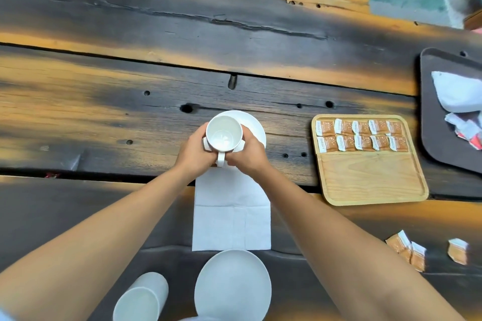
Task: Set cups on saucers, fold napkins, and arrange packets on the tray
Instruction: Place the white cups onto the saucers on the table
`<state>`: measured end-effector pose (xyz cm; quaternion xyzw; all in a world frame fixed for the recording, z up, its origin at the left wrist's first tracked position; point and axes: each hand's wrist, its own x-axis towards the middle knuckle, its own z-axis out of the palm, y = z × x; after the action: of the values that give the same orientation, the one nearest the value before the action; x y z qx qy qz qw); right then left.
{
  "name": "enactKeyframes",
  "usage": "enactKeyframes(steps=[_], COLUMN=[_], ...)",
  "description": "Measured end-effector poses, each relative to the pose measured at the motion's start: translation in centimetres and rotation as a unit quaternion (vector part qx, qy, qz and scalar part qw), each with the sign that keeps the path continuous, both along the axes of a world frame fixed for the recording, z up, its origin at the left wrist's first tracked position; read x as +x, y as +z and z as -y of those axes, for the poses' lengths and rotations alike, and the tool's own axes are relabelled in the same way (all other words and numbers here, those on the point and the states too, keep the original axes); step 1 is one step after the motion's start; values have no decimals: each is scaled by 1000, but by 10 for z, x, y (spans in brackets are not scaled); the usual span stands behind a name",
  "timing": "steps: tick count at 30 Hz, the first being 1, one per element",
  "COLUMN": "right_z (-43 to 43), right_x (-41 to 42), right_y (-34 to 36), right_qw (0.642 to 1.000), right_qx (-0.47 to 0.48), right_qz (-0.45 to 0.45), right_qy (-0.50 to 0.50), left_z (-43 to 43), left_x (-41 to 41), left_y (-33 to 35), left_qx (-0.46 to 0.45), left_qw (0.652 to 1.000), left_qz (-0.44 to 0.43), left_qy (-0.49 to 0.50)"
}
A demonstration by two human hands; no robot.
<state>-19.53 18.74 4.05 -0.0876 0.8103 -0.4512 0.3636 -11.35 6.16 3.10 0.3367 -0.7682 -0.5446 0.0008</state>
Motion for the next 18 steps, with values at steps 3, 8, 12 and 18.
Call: enactKeyframes(steps=[3, 8, 12, 18], right_z=[-11, -24, -24, -18], right_x=[-7, -19, -24, -30], right_y=[0, -4, -8, -14], right_qw=[1000, 1000, 999, 999], right_qx=[2, 12, 15, 25], right_qz=[8, 19, 27, 29], right_qy=[-11, -21, -26, -22], left_z=[-12, -25, -26, -20], left_x=[-9, -22, -29, -33], left_y=[-3, -10, -15, -24], left_qx=[19, 22, 12, 4], left_qw=[1000, 1000, 1000, 999], left_qz=[4, 11, 20, 33], left_qy=[-7, -15, -13, -16])
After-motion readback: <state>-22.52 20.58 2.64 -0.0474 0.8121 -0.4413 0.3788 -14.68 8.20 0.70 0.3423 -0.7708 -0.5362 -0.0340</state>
